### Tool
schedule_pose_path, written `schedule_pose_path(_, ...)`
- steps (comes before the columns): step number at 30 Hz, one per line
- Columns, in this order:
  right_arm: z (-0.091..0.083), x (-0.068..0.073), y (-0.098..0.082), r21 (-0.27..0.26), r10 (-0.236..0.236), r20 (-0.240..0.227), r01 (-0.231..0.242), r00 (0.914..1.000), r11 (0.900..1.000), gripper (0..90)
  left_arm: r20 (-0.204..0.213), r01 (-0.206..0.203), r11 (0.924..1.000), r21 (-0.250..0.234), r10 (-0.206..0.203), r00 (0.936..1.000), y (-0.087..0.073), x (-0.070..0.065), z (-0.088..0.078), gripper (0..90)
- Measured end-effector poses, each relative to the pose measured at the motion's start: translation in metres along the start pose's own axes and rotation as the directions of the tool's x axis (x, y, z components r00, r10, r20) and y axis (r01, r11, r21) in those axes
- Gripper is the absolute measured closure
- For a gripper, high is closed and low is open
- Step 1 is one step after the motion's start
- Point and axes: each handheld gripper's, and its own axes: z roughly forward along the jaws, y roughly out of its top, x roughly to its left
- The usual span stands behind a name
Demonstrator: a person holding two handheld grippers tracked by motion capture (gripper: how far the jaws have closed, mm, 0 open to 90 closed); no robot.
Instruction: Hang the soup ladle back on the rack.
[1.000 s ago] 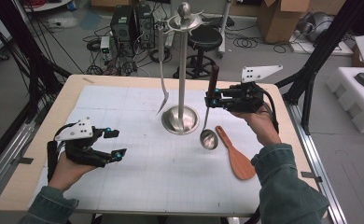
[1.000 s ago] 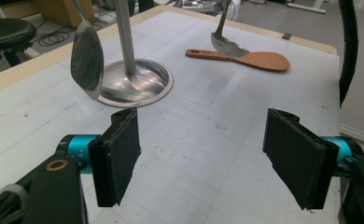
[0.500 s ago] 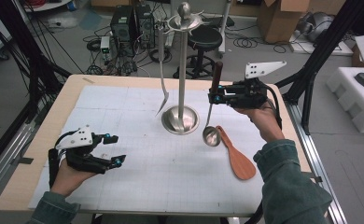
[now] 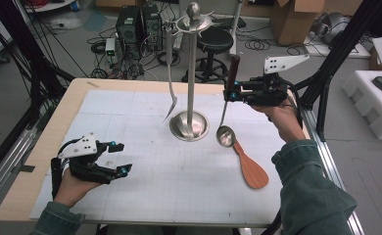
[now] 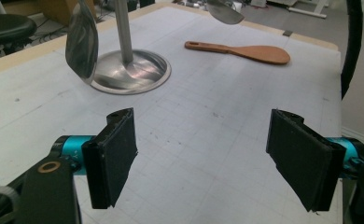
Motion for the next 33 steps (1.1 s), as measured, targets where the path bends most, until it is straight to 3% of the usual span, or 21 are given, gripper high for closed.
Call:
schedule_pose_path(18, -0.002, -0.022, 0.026, 0.004, 0.006, 0.016, -0.006, 0.9999, 1.000, 74.1, 0.016, 0.007, 0.9999, -0.013, -0.007, 0.9998, -0.002, 0.000, 0.000, 24.7)
schedule_pose_path(33, 0.009, -0.042, 0.048, 0.022, 0.019, 0.018, -0.020, 0.9996, 1.000, 74.1, 0.023, 0.015, 0.9996, -0.023, -0.014, 0.9996, -0.003, 0.002, -0.001, 24.7)
